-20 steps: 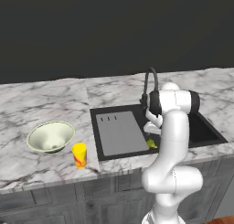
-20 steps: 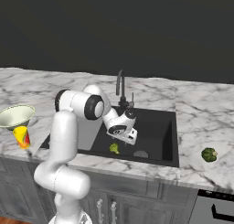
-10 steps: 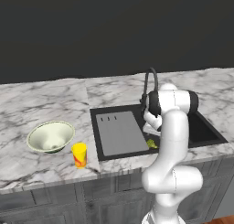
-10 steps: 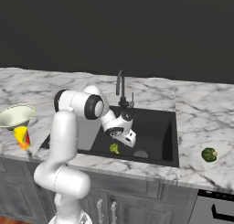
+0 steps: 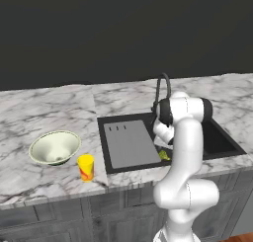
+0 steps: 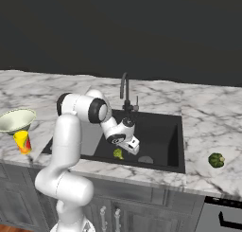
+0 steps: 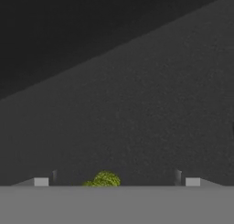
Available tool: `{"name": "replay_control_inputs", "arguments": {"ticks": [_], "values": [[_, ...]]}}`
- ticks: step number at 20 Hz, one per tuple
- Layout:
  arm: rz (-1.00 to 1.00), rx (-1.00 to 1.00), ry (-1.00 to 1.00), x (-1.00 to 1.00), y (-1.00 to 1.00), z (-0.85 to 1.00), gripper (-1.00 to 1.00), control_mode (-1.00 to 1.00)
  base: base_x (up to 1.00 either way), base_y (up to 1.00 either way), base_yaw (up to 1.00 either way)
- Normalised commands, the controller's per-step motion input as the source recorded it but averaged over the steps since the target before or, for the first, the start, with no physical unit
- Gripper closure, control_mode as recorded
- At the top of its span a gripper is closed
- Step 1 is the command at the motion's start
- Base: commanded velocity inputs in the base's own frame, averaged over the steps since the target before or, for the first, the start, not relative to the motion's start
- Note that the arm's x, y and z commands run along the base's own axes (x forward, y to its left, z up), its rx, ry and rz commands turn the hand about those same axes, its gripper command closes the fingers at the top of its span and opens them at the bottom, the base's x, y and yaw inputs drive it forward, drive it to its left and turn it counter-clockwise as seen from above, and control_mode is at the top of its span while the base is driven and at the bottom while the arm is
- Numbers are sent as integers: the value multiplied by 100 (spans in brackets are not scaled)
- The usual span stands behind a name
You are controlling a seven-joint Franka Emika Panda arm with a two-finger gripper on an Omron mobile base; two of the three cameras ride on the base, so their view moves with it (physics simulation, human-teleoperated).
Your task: Remove the broccoli and broccoli from the sink. Then move the bowl and cup from the counter to the sink for washing.
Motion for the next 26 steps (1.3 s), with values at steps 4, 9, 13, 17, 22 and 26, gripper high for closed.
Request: {"name": "replay_control_inputs", "arguments": {"ticks": [4, 9, 13, 17, 22, 26], "values": [[0, 0, 12, -2, 0, -7, -100, -100, 0, 0, 0], [0, 0, 13, 0, 0, -1, -100, -100, 0, 0, 0], [0, 0, 12, 0, 1, 0, -100, -100, 0, 0, 0], [0, 2, 10, 0, 2, 0, -100, -100, 0, 0, 0], [0, 3, 11, -1, 0, 2, -100, -100, 0, 0, 0], [0, 3, 11, -6, 0, 3, -100, -100, 0, 0, 0]]}}
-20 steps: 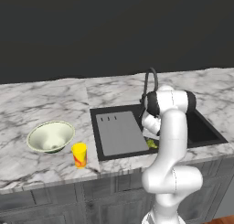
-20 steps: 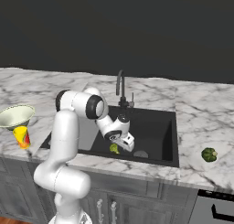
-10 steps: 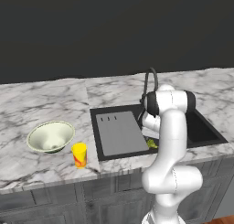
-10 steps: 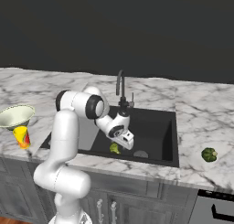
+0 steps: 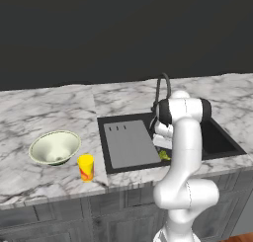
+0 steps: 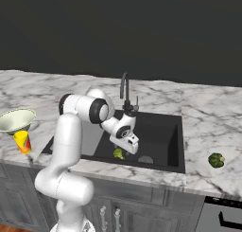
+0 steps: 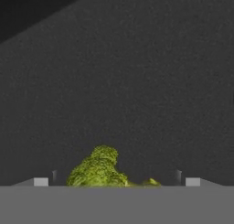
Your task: Remove the broccoli and broccoli from the sink. Then move the bowl and cup from the counter to the sink for washing.
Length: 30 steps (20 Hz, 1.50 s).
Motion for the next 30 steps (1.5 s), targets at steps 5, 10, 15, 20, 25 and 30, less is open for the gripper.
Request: {"name": "replay_control_inputs", "arguments": {"ticks": [5, 10, 15, 20, 25, 30], "values": [[0, 4, 11, -8, 0, 3, -100, -100, 0, 0, 0], [0, 5, 11, -8, 2, 4, -100, -100, 0, 0, 0], [0, 4, 11, -5, 8, 0, -100, -100, 0, 0, 0], [0, 2, 4, 0, 14, 0, -100, -100, 0, 0, 0], [0, 0, 0, 0, 12, -3, -100, -100, 0, 0, 0], [0, 0, 0, -5, 4, -10, -100, -100, 0, 0, 0]]}}
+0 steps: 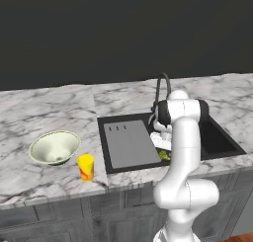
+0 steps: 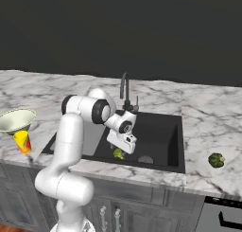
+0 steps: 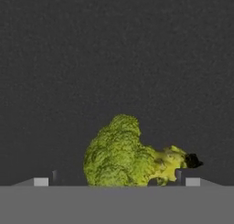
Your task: Remove the broccoli and broccoli from the sink. Then move the bowl and cup from the counter to the sink for washing.
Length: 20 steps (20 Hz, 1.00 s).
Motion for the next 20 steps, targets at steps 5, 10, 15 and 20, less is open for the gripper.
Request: {"name": "replay_control_inputs", "arguments": {"ticks": [5, 10, 15, 20], "values": [[0, 0, 0, -7, 0, -13, -100, -100, 0, 0, 0], [0, 0, 0, 0, 0, -8, -100, -100, 0, 0, 0], [0, 0, -3, 0, 0, -5, -100, -100, 0, 0, 0], [0, 0, -2, 0, 0, -7, -100, -100, 0, 0, 0]]}}
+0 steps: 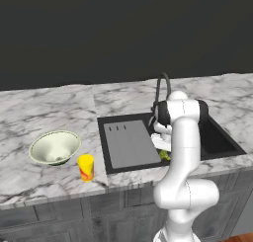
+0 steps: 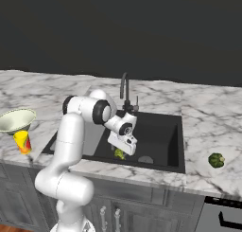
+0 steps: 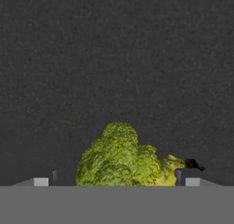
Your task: Remove the broccoli and broccoli from the sink. Then move the bowl and cup from the counter to the sink for washing.
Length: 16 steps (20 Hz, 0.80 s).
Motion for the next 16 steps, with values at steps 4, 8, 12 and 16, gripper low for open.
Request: {"name": "replay_control_inputs", "arguments": {"ticks": [4, 8, 12, 16], "values": [[0, -3, -1, -3, 0, -11, 100, -100, 0, 0, 0], [0, -5, 0, -11, 0, -15, 100, -100, 0, 0, 0], [0, -5, 0, -10, -7, -14, 100, -100, 0, 0, 0], [0, -2, 0, -10, -10, -8, 100, -100, 0, 0, 0]]}}
